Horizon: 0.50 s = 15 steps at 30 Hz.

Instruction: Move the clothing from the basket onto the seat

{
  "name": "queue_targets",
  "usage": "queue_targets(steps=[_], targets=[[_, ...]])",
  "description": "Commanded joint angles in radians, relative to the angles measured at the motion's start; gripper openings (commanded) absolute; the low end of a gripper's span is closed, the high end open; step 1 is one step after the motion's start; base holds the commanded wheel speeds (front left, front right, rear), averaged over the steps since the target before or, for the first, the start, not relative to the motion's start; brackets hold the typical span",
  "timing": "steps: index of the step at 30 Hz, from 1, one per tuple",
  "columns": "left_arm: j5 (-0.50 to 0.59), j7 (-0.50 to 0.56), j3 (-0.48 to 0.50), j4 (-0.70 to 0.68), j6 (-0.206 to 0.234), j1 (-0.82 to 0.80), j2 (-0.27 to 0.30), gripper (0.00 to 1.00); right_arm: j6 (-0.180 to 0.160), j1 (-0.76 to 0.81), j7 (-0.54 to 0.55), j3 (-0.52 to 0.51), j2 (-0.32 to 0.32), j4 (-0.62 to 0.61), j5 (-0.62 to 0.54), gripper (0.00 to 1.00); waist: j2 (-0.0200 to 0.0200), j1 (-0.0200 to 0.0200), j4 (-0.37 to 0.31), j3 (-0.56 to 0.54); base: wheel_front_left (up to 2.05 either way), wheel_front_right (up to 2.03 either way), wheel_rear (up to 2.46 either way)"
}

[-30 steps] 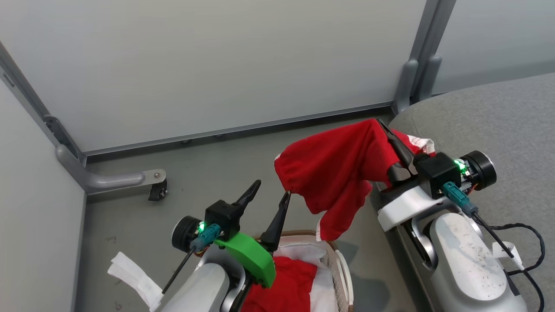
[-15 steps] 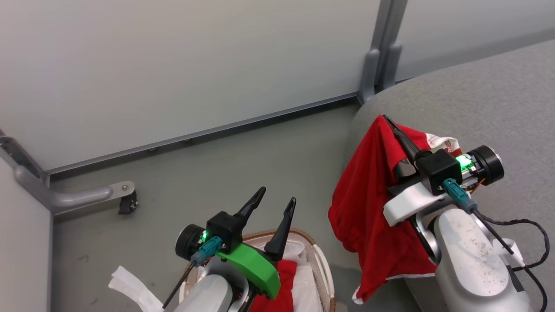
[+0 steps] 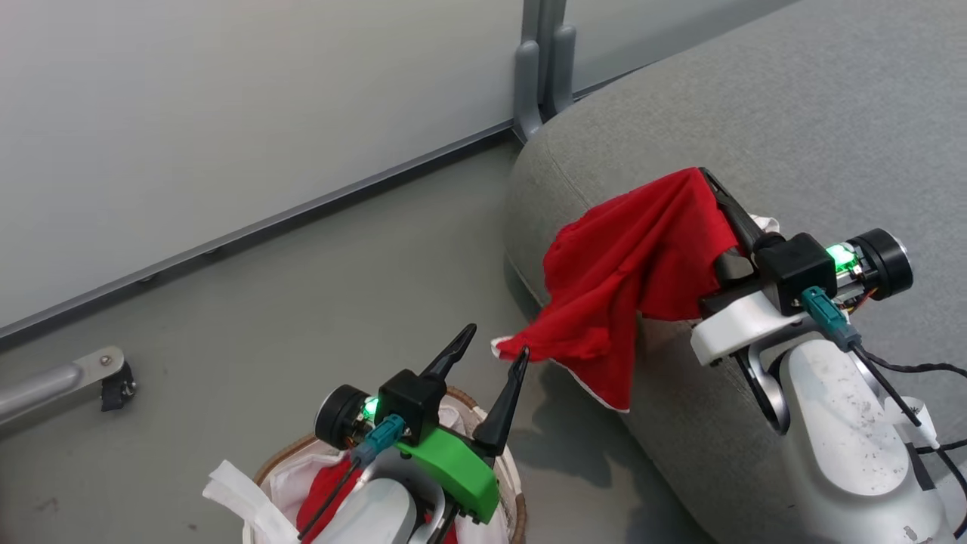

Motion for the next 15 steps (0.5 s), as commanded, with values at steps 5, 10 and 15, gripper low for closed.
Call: queue_targets(steps=[5,10,15], targets=[[0.015,0.001,0.002,0.009,-0.007,-0.033,0.004,1.00,-0.001,-0.059,-0.005,-0.026,-0.021,-0.004,-0.012,0.00,-0.0001,0.0000,-0.047,0.083,0.00,0.00,0.00],[0.035,0.001,0.009,0.019,-0.015,-0.050,0.004,1.00,-0.001,-0.136,-0.005,-0.073,-0.021,0.000,-0.035,0.00,-0.0001,0.0000,-0.036,0.135,0.00,0.00,0.00],[0.061,0.001,0.030,0.029,-0.020,-0.069,0.005,1.00,-0.001,-0.261,-0.005,-0.130,-0.038,0.007,-0.071,0.00,-0.0001,0.0000,-0.013,0.192,0.00,0.00,0.00]])
